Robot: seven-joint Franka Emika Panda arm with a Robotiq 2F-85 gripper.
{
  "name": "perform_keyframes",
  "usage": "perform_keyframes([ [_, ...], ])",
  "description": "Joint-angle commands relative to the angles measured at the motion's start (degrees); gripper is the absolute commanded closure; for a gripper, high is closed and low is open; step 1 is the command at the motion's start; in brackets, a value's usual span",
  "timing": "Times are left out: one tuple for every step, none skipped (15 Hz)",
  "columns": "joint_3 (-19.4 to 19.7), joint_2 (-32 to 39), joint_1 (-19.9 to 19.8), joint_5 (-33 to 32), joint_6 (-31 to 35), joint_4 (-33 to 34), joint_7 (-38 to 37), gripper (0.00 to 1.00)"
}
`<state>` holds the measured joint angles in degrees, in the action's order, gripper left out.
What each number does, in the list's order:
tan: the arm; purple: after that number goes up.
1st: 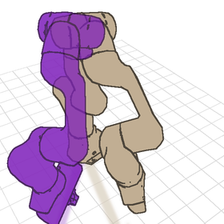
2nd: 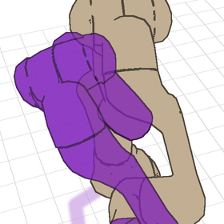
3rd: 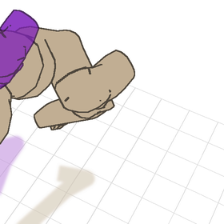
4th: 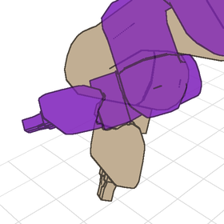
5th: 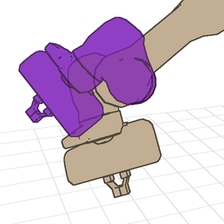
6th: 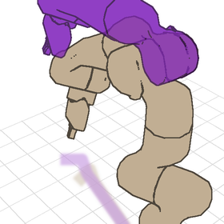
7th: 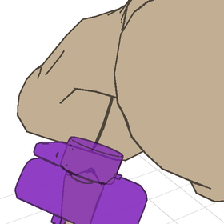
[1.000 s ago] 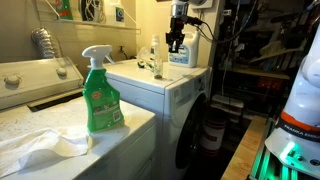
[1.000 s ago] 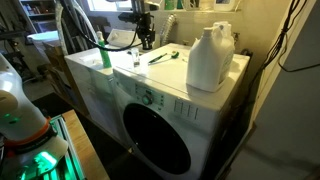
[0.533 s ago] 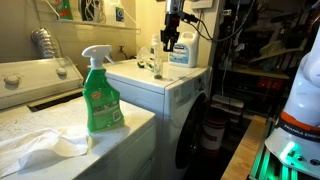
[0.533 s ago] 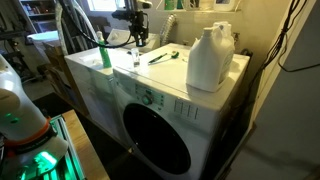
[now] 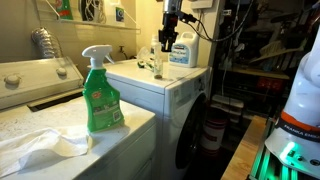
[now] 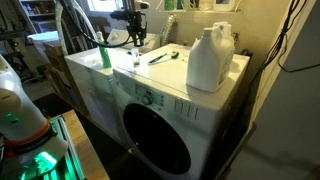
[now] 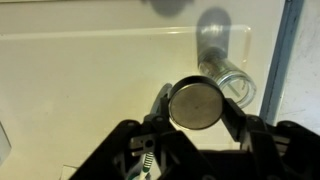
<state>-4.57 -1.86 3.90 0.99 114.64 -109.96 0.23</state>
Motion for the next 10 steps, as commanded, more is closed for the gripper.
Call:
perform_keyframes([
  [-1.03, 0.22, 1.17, -0.77, -1.44, -0.22, 0.51, 0.7],
  [-1.29, 0.43, 1.41, -0.56, -1.8, -0.04, 0.81, 0.7],
  [-1.5, 0.65, 1.63, -0.42, -1.8, -0.02, 1.0, 0.7],
  [-1.68, 0.8, 1.82, -0.36, -1.95, 0.02, 1.1, 0.7],
  [-1.81, 1.18, 1.95, -0.82, -1.74, 0.09, 0.85, 0.7],
  [-1.9, 1.44, 2.05, -0.95, -1.71, 0.16, 0.7, 0.7],
  [-1.94, 1.75, 2.11, -0.72, -1.5, 0.16, 0.95, 0.7],
  [-1.99, 1.97, 2.18, -0.87, -0.92, 0.06, 0.66, 0.7],
  [-2.04, 2.31, 2.22, -0.69, -0.59, 0.09, 0.81, 0.7],
  [-2.07, 2.62, 2.26, -0.8, -0.27, 0.13, 0.6, 0.7],
])
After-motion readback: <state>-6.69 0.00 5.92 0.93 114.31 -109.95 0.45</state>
